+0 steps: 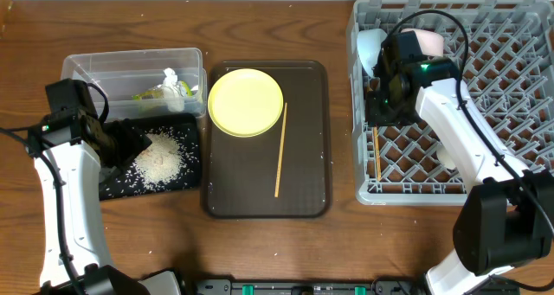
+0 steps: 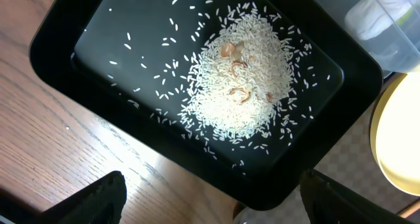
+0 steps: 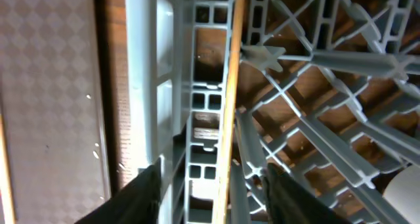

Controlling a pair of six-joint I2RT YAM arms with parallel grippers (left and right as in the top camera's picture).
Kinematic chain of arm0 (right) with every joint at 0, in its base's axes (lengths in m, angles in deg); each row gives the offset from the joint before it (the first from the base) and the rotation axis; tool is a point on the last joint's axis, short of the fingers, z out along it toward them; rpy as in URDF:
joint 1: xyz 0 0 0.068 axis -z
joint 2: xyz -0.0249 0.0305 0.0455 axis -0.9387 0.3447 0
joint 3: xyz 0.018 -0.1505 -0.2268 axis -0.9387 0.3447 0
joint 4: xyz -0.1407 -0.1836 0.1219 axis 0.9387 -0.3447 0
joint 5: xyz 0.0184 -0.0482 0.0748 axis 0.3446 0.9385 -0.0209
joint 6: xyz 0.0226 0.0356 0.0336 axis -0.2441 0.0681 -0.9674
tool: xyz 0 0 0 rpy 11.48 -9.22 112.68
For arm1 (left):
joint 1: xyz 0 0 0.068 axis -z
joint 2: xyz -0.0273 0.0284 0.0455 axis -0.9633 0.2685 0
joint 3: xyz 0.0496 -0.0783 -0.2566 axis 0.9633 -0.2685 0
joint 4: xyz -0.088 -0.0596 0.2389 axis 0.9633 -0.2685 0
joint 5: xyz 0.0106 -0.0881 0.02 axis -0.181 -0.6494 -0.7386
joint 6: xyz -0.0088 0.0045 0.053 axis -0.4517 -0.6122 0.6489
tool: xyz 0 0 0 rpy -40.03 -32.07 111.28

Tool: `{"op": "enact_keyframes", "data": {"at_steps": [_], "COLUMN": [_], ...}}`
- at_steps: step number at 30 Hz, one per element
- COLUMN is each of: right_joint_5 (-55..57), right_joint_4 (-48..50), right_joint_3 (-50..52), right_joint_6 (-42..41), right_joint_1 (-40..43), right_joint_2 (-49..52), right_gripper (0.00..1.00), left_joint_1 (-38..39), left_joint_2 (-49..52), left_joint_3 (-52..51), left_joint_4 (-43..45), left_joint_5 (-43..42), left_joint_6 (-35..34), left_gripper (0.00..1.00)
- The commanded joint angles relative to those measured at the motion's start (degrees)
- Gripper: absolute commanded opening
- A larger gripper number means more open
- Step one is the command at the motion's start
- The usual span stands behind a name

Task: Sort waste into correct bins and load items into the dishwasher rack
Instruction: 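Carry the chopstick to the rack and stand it in a slot, then return the right gripper to the tray and grasp the second chopstick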

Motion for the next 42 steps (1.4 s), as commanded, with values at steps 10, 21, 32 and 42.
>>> {"op": "enact_keyframes", "data": {"at_steps": [10, 21, 32, 42], "right_joint_5": [-4.5, -4.2, 3.8, 5.6], "right_joint_4": [9.8, 10.0, 9.6, 6.4], "right_joint_3": [-4.7, -4.7, -4.7, -4.7], "right_joint_6": [0.0, -13.2, -17.4, -17.4], "right_joint_1": [-14.0, -26.0, -29.4, -28.2], "right_joint_2": [0.3, 12.3, 19.9, 19.9], "right_gripper": [0.69, 0.68, 0.43, 0.02], "left_joint_1": [-0.2, -0.2, -0.2, -0.2], "left_joint_2": [-0.4, -0.4, -0.4, -0.4], "left_joint_3": [0.3, 0.3, 0.3, 0.3], "left_joint_4": [-0.2, -0.2, -0.2, -0.2], "left_joint_5": [0.3, 0.3, 0.3, 0.3], "left_joint_6": [-0.7, -0.7, -0.7, -0.7], "left_gripper": [0.87, 0.87, 0.87, 0.87]}}
